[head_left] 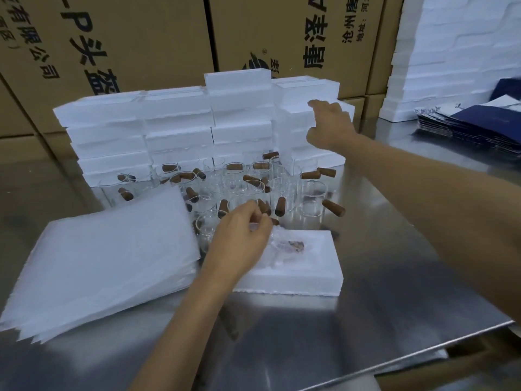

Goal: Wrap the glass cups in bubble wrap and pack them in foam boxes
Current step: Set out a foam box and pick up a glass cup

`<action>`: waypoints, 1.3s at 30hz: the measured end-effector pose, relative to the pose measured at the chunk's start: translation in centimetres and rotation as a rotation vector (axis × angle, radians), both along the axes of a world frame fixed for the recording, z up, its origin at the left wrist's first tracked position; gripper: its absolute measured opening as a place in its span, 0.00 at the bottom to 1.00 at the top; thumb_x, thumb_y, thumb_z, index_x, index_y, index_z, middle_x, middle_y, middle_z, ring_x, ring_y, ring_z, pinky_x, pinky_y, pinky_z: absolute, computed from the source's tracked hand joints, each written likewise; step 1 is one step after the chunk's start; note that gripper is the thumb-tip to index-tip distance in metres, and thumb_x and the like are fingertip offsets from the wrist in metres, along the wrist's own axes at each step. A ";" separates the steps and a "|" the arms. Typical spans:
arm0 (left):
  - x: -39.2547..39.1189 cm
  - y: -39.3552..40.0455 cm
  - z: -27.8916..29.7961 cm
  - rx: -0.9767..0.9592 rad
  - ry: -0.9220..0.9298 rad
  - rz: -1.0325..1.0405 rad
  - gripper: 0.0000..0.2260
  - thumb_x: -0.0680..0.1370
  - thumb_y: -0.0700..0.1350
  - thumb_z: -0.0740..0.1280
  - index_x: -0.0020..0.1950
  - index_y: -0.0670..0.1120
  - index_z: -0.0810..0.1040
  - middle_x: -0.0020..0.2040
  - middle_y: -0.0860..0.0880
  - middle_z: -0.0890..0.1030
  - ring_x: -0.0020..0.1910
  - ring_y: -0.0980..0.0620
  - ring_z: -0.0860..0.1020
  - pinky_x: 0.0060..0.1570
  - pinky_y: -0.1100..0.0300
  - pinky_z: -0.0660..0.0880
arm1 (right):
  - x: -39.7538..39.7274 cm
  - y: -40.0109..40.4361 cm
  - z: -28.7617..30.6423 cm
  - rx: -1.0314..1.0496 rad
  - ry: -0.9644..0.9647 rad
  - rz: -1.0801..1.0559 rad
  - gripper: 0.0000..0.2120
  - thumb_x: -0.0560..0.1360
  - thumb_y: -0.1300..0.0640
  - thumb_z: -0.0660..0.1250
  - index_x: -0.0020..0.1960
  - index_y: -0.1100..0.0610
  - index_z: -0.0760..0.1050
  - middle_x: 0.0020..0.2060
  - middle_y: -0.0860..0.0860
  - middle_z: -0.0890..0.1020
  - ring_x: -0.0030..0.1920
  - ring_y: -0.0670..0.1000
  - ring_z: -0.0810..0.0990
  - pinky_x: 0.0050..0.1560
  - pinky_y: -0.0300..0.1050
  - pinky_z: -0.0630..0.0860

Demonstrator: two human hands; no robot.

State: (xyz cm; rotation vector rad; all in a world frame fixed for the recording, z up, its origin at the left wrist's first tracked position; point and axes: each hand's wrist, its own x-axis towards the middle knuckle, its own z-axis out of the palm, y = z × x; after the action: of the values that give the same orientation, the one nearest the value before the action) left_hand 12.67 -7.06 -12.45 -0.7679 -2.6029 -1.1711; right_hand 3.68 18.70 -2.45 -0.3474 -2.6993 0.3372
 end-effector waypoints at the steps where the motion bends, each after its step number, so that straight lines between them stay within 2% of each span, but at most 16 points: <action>1: -0.2 0.1 0.0 0.015 -0.029 -0.026 0.09 0.81 0.47 0.63 0.42 0.46 0.73 0.39 0.51 0.79 0.41 0.57 0.77 0.36 0.67 0.68 | -0.9 0.4 0.0 0.023 -0.062 0.005 0.35 0.75 0.62 0.62 0.79 0.57 0.54 0.77 0.57 0.61 0.76 0.61 0.57 0.73 0.57 0.57; 4: -0.5 -0.1 -0.1 0.026 -0.071 -0.072 0.09 0.81 0.47 0.63 0.43 0.45 0.72 0.41 0.49 0.78 0.42 0.54 0.77 0.38 0.66 0.69 | -2.9 1.5 -0.5 0.111 -0.168 0.009 0.36 0.76 0.60 0.63 0.80 0.56 0.52 0.78 0.55 0.58 0.78 0.60 0.52 0.74 0.59 0.54; 7: -0.7 -0.2 -0.1 -0.040 -0.066 -0.116 0.10 0.83 0.49 0.61 0.43 0.48 0.71 0.43 0.52 0.76 0.43 0.60 0.74 0.39 0.70 0.66 | -4.1 2.0 -0.8 0.276 -0.065 -0.032 0.32 0.73 0.60 0.67 0.75 0.56 0.62 0.70 0.59 0.67 0.71 0.62 0.63 0.68 0.57 0.63; 10: -0.8 -0.3 -0.1 -0.055 -0.071 -0.138 0.11 0.84 0.49 0.59 0.41 0.51 0.68 0.43 0.55 0.74 0.43 0.63 0.71 0.39 0.71 0.66 | -4.3 1.8 -0.6 0.377 0.021 -0.020 0.22 0.73 0.61 0.67 0.67 0.58 0.71 0.62 0.60 0.72 0.64 0.61 0.68 0.63 0.55 0.65; 17: -0.7 -0.2 -0.1 -0.069 -0.072 -0.112 0.11 0.84 0.50 0.57 0.44 0.49 0.70 0.43 0.55 0.74 0.44 0.59 0.71 0.39 0.70 0.66 | -0.5 -1.4 2.3 0.278 0.314 0.117 0.09 0.73 0.62 0.65 0.53 0.61 0.72 0.49 0.58 0.78 0.54 0.60 0.72 0.53 0.52 0.67; 19: -0.5 -0.1 0.0 -0.077 -0.074 -0.096 0.11 0.84 0.50 0.57 0.45 0.49 0.70 0.44 0.56 0.74 0.44 0.59 0.72 0.38 0.68 0.64 | 1.8 -2.7 3.2 0.052 0.382 0.201 0.12 0.74 0.60 0.66 0.55 0.62 0.73 0.49 0.57 0.79 0.53 0.58 0.74 0.49 0.52 0.72; 22: -0.1 -0.1 0.0 0.007 -0.092 -0.095 0.07 0.84 0.50 0.57 0.49 0.52 0.71 0.46 0.58 0.75 0.45 0.60 0.73 0.38 0.70 0.65 | 5.9 -4.6 4.0 -0.596 0.413 0.363 0.18 0.72 0.62 0.70 0.61 0.55 0.75 0.53 0.49 0.81 0.53 0.48 0.79 0.50 0.43 0.78; 24: 0.4 -0.3 0.1 0.164 -0.162 -0.084 0.08 0.84 0.56 0.55 0.58 0.56 0.69 0.50 0.60 0.75 0.46 0.62 0.74 0.41 0.70 0.65 | 8.6 -5.3 3.6 -0.946 0.347 0.436 0.20 0.70 0.63 0.72 0.61 0.55 0.75 0.56 0.48 0.83 0.56 0.48 0.81 0.53 0.44 0.81; 27: 1.1 -0.5 0.9 0.418 -0.267 -0.048 0.22 0.77 0.67 0.50 0.71 0.67 0.59 0.62 0.62 0.73 0.59 0.65 0.73 0.54 0.63 0.68 | 12.2 -5.7 1.2 -1.315 0.253 0.508 0.19 0.72 0.65 0.72 0.62 0.59 0.75 0.55 0.53 0.83 0.55 0.53 0.83 0.53 0.45 0.81; 29: 1.5 -0.7 2.1 0.605 -0.348 -0.046 0.30 0.74 0.69 0.52 0.76 0.66 0.55 0.74 0.57 0.67 0.71 0.54 0.69 0.70 0.49 0.66 | 14.2 -6.1 -1.2 -1.551 0.201 0.554 0.17 0.72 0.67 0.71 0.60 0.61 0.75 0.52 0.54 0.83 0.51 0.53 0.84 0.52 0.45 0.81; 31: 1.7 -1.1 3.0 0.734 -0.433 -0.072 0.35 0.72 0.69 0.57 0.78 0.62 0.58 0.77 0.58 0.64 0.75 0.52 0.65 0.74 0.46 0.62 | 16.1 -6.7 -3.4 -1.713 0.136 0.591 0.16 0.70 0.67 0.71 0.57 0.61 0.76 0.52 0.56 0.83 0.51 0.54 0.83 0.52 0.45 0.81; 33: 1.9 -1.6 3.6 0.739 -0.438 -0.045 0.29 0.74 0.64 0.63 0.75 0.62 0.64 0.73 0.59 0.69 0.70 0.60 0.70 0.70 0.54 0.69 | 17.5 -7.2 -4.9 -1.760 0.084 0.582 0.17 0.68 0.67 0.72 0.56 0.63 0.76 0.55 0.58 0.82 0.54 0.56 0.82 0.53 0.45 0.80; 35: 2.1 -2.1 3.7 0.697 -0.414 0.010 0.18 0.79 0.55 0.65 0.69 0.62 0.70 0.62 0.60 0.75 0.52 0.70 0.77 0.48 0.73 0.75 | 18.5 -7.6 -5.7 -1.707 0.043 0.525 0.23 0.67 0.67 0.72 0.61 0.65 0.75 0.59 0.58 0.82 0.56 0.58 0.83 0.52 0.44 0.81; 36: 2.3 -2.3 3.9 0.687 -0.417 0.029 0.15 0.80 0.51 0.65 0.66 0.62 0.71 0.58 0.61 0.76 0.44 0.71 0.78 0.37 0.76 0.73 | 19.0 -7.8 -5.9 -1.639 0.020 0.481 0.26 0.68 0.67 0.73 0.65 0.63 0.73 0.60 0.58 0.82 0.56 0.57 0.84 0.50 0.44 0.81; 37: 2.4 -2.6 4.1 0.663 -0.426 0.041 0.15 0.80 0.49 0.65 0.65 0.62 0.71 0.55 0.61 0.77 0.40 0.71 0.79 0.32 0.75 0.72 | 19.4 -7.9 -6.1 -1.532 0.006 0.429 0.29 0.69 0.66 0.74 0.68 0.58 0.71 0.60 0.56 0.82 0.55 0.56 0.84 0.47 0.43 0.81; 39: 3.0 -3.0 4.5 0.580 -0.455 0.045 0.17 0.80 0.49 0.63 0.68 0.62 0.68 0.56 0.66 0.74 0.43 0.68 0.78 0.36 0.72 0.70 | 20.3 -8.2 -6.3 -1.209 0.000 0.313 0.33 0.69 0.59 0.78 0.69 0.46 0.69 0.60 0.48 0.82 0.50 0.46 0.84 0.43 0.39 0.78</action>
State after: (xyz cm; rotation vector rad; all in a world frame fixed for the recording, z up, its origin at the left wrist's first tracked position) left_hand 15.62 -10.08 -7.91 -0.3453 -2.3392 -2.1476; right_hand 24.02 10.53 -8.72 -0.2153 -2.2011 2.0208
